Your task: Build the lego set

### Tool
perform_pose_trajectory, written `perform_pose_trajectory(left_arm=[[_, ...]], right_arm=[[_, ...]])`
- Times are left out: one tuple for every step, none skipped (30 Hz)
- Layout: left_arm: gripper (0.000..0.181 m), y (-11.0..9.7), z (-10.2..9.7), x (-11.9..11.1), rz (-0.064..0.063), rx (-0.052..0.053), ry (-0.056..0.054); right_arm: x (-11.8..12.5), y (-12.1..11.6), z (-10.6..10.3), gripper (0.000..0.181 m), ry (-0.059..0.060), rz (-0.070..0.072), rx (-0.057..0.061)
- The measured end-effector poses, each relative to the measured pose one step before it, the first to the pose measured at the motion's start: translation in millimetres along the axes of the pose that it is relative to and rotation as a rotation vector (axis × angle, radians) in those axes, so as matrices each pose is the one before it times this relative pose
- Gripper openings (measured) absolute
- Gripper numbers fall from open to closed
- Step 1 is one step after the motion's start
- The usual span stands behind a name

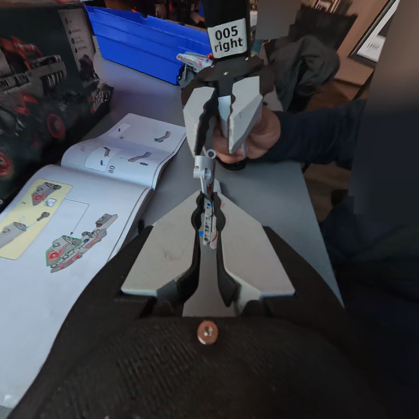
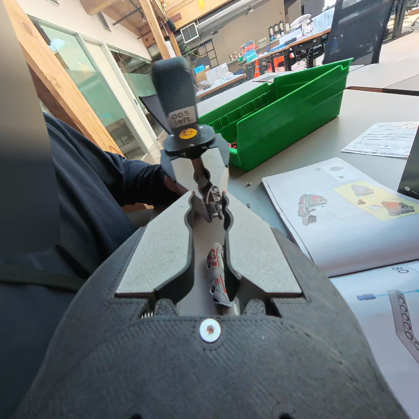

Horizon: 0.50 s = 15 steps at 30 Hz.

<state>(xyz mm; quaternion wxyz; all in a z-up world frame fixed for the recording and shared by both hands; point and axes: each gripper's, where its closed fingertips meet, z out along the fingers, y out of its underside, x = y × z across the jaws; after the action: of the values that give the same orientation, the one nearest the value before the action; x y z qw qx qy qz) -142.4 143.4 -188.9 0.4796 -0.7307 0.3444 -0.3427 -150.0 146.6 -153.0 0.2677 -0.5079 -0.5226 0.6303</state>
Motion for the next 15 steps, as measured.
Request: perform_pose_trajectory(left_arm=[[0.005,0.3,1.61,0.45,0.0489,-0.0105,-0.0274],[0.005,-0.73,1.07,0.63,0.041,-0.0029,-0.0223],[0.005,-0.09,0.65,-0.6,0.0352,-0.0062,-0.0252],[0.005,1.37,0.59,-1.03,0.031,-0.0144,-0.0228],[0.005,1.95,0.54,-0.75,0.0247,-0.0169,-0.0157],[0.005,1.0,0.01,-0.58,0.019,-0.0093,-0.0132],[0.005,-0.37,-0.21,0.23,0.0136,0.0008,-0.0065],[0.004,-0.69,-0.05,1.31,0.0052,0.0026,0.0039],[0.004,-0.94,-0.11,0.86,-0.0012,0.0027,0.0027],[0.004,-1.21,-0.39,0.26,-0.0022,0.0053,-0.0006],[0.004,-0.99,-0.34,0.15,-0.0043,0.0063,0.0008],[0.004,0.47,0.29,0.86,-0.0085,-0.0017,0.0098],[0.004,0.93,0.78,-0.07,-0.0155,-0.0043,0.0044],[0.004,0.64,0.28,-0.05,-0.0161,-0.0032,0.0043],[0.004,0.08,-0.12,0.24,-0.0141,-0.0001,0.0057]], right_arm=[[3.04,1.51,-0.48,0.02,0.0145,0.0061,-0.0079],[2.83,1.39,-0.54,0.023,0.014,0.0037,-0.0086],[0.99,0.09,-0.63,0.025,0.0028,-0.0005,-0.0003],[-0.15,0.12,-0.57,0.027,-0.0043,-0.0008,0.0008],[-0.18,1.48,0.13,0.028,-0.0047,0.0025,-0.0083],[-0.76,2.26,0.74,0.027,-0.008,0.002,-0.0151],[-0.96,1.96,0.95,0.024,-0.0064,-0.003,-0.014],[-0.77,1.87,1.25,0.02,-0.0018,-0.0106,-0.0116],[-0.77,2.52,1.43,0.018,0.0001,-0.0143,-0.0155],[-0.64,3.41,1.76,0.017,0.0014,-0.0131,-0.0218],[-0.75,3.09,1.41,0.014,0.0037,-0.015,-0.0223],[-0.08,1.65,0.5,0.014,0.0127,-0.024,-0.0148],[0.89,1.3,-0.21,0.014,0.0197,-0.0303,-0.0144],[0.91,1.27,-0.32,0.013,0.0183,-0.0268,-0.0144],[0.6,0.68,-0.45,0.013,0.0125,-0.0191,-0.0095]])
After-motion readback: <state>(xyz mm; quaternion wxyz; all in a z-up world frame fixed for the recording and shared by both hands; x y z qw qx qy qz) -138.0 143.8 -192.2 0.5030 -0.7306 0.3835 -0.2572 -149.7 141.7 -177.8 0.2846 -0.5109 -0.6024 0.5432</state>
